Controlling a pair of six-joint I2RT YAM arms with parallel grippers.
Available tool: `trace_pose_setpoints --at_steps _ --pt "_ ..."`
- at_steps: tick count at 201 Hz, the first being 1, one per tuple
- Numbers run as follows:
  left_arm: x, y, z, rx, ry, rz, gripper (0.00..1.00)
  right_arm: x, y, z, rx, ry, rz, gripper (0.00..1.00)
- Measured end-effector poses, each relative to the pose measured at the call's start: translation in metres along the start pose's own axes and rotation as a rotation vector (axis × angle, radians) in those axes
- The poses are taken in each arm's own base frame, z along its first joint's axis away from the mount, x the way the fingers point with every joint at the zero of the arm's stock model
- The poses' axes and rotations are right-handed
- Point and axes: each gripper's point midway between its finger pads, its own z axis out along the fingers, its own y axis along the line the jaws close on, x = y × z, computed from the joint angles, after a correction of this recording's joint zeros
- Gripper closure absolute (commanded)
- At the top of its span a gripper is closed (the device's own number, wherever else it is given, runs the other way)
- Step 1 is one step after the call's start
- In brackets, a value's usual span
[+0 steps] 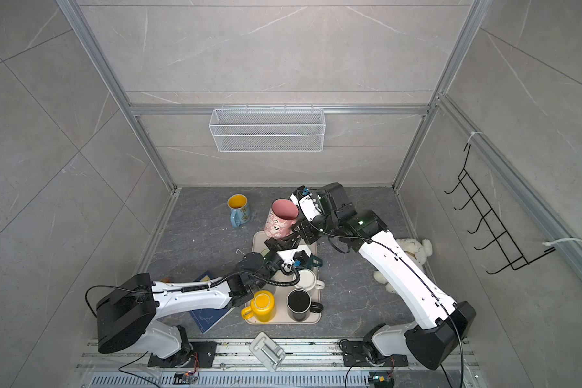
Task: Turn the mug right side up
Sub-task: Place the mug at the top-center of the table.
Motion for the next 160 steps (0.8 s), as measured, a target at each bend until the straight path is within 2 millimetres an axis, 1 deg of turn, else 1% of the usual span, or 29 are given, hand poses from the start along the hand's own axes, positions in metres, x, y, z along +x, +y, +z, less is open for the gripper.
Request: trace_pose_setpoints --at_steps 22,72,96,114,130,160 --pt "0.003 0.000 0.001 -0.001 0.020 -0.001 0.83 -0.001 -0.001 0.003 -0.001 -0.006 0.019 1.00" --pt "0.007 0.003 0.002 -0.009 0.053 0.005 0.72 -0.001 -0.003 0.016 -0.012 -0.003 0.094 1.00" --pt "0.011 0.002 0.000 0.004 0.078 0.007 0.62 -0.003 -0.005 0.023 -0.010 -0.002 0.109 1.00" --pt "0.012 0.006 -0.002 0.003 0.094 0.001 0.53 -0.009 -0.007 0.026 -0.004 -0.013 0.116 1.00" --pt "0.011 0.010 -0.005 -0.002 0.102 -0.006 0.47 -0.017 -0.009 0.027 0.002 -0.033 0.121 1.00" --pt "0.009 0.023 -0.008 -0.037 0.118 -0.022 0.42 -0.031 -0.014 0.027 0.027 -0.076 0.125 1.00"
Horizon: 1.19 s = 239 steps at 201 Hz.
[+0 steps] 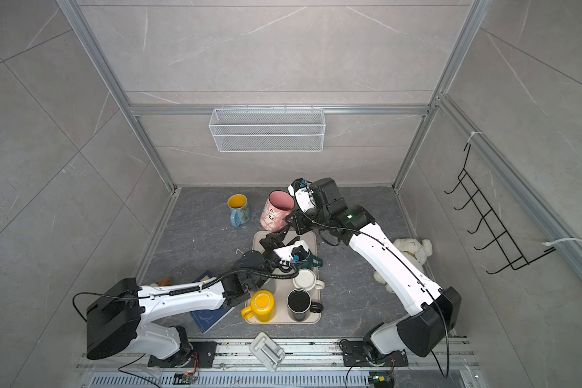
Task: Turn the mug right side up
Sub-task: Place the mug at the top-center of the table.
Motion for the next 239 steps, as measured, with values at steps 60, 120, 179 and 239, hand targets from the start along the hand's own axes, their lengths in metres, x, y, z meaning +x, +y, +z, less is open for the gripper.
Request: trace_pose_setpoints --at_steps 60,120,179,239 --pt "-0.011 0.060 -0.008 -0.163 0.041 -0.140 0.38 0.000 -0.027 0.035 0.110 0.044 0.045 1.00" --pt "0.071 0.141 -0.021 -0.311 0.292 -0.552 0.38 -0.007 -0.047 0.067 0.193 0.073 0.066 1.00" --pt "0.117 0.193 -0.069 -0.403 0.305 -1.024 0.34 -0.020 -0.053 0.108 0.257 0.082 0.053 1.00" --pt "0.157 0.146 -0.064 -0.255 0.495 -1.229 0.33 -0.021 -0.049 0.160 0.328 0.148 -0.002 1.00"
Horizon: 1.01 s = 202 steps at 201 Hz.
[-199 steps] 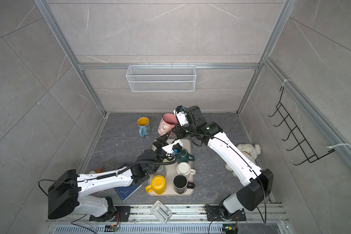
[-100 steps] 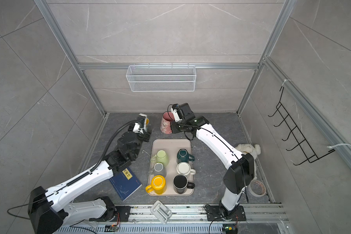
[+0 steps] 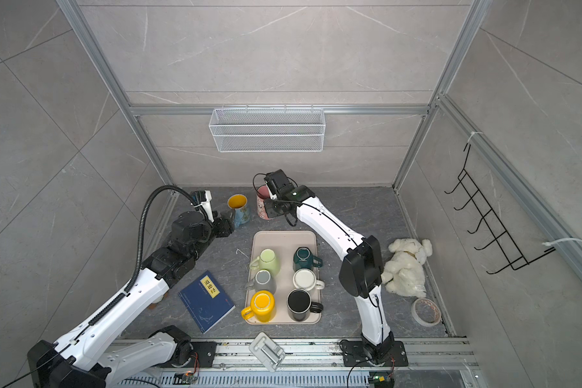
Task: Turn the mug right side up
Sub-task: Place the mug at the top-center of the table.
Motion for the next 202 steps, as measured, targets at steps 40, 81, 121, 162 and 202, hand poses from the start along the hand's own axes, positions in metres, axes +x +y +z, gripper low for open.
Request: trace_pose_setpoints --at_steps 40,81,121,162,202 --pt "0.017 0.012 0.009 0.011 0.095 -0.098 0.33 -0.010 0.009 0.027 0.041 0.009 -0.034 1.00" --pt "0.020 0.015 0.009 0.033 0.117 -0.154 0.33 -0.017 0.014 0.056 0.070 0.008 -0.042 1.00" --pt "0.024 0.014 0.009 0.052 0.134 -0.175 0.33 -0.014 0.011 0.074 0.099 0.019 -0.044 1.00" --pt "0.025 0.013 0.009 0.058 0.140 -0.181 0.33 -0.005 0.008 0.081 0.121 0.046 -0.043 1.00" --pt "0.030 0.013 0.009 0.062 0.153 -0.185 0.33 -0.004 0.008 0.087 0.121 0.043 -0.036 1.00"
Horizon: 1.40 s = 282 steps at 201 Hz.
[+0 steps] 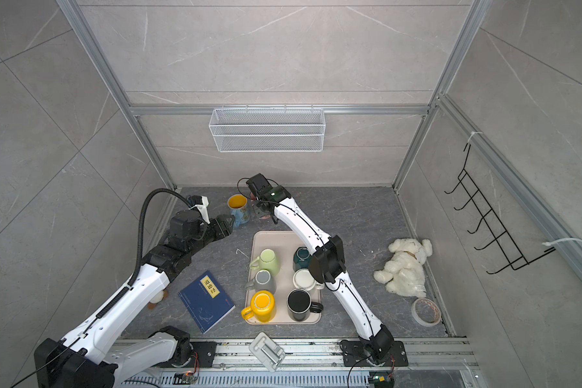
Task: Turn the mug right side up
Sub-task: Place the mug at the top-center of the table.
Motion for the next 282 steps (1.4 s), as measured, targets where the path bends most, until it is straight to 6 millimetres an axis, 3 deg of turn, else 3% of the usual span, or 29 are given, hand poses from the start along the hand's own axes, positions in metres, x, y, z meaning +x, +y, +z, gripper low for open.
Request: trace_pose_setpoints --at_steps 53,167,257,282 --pt "0.000 0.001 -0.001 -0.004 -0.001 -0.005 0.33 0.020 0.005 0.031 0.001 0.048 0.008 1.00" --pt "0.006 0.007 -0.008 -0.018 0.014 -0.006 0.33 0.014 0.014 0.039 -0.031 0.016 0.057 1.00" --pt "0.008 0.010 -0.009 -0.028 0.022 -0.008 0.33 0.012 0.017 0.042 -0.045 0.006 0.071 0.78" --pt "0.007 0.010 -0.011 -0.027 0.018 -0.008 0.33 0.012 0.021 0.041 -0.055 0.008 0.073 0.68"
